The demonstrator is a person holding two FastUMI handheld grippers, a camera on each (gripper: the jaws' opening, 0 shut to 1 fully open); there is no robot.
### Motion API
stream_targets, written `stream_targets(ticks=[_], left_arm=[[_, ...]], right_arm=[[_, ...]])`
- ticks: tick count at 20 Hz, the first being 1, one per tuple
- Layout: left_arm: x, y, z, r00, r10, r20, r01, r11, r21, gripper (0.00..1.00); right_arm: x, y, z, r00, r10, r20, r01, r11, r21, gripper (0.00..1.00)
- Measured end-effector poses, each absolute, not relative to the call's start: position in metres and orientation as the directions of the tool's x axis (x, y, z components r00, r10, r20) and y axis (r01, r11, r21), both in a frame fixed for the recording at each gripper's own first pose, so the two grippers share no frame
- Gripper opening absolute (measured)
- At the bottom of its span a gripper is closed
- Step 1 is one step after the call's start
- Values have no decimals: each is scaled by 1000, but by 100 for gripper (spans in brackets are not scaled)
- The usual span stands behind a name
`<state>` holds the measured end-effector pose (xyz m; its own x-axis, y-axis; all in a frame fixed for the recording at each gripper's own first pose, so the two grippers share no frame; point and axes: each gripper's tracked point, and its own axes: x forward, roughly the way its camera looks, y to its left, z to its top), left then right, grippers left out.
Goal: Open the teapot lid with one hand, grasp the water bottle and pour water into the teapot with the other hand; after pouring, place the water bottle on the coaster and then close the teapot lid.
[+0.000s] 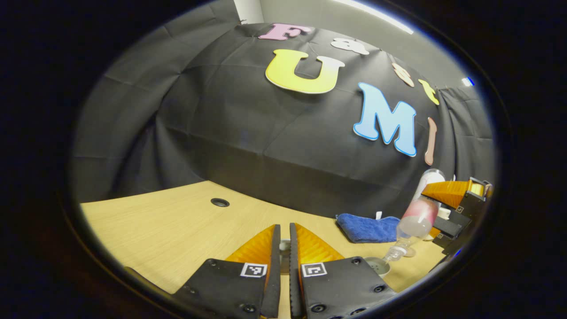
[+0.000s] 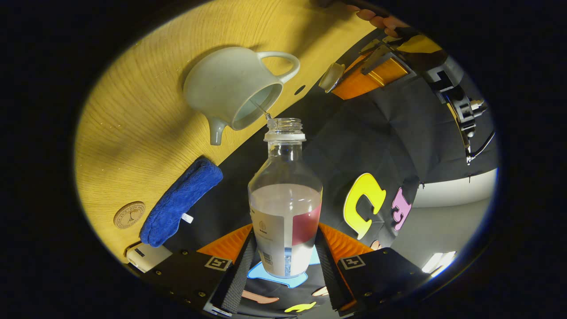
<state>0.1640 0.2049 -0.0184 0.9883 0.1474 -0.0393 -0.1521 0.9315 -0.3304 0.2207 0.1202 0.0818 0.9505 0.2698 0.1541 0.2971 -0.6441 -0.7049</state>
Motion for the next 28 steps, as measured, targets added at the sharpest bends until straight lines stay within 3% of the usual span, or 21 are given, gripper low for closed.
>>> stream_targets(ticks=[5,14,22,28], left_arm=[[164,206,-19,988,150,-39,-154,931,-330,15],[165,199,-19,988,143,-49,-151,934,-324,15],[166,180,-14,991,128,-43,-134,953,-271,15],[167,160,-8,995,96,-32,-101,970,-220,15]], right_arm=[[223,102,65,967,225,121,219,-486,-846,74],[225,61,28,994,106,-30,-31,8,-1000,75],[229,15,14,989,49,-136,-141,535,-833,75],[250,-37,12,982,7,-188,-118,798,-591,75]])
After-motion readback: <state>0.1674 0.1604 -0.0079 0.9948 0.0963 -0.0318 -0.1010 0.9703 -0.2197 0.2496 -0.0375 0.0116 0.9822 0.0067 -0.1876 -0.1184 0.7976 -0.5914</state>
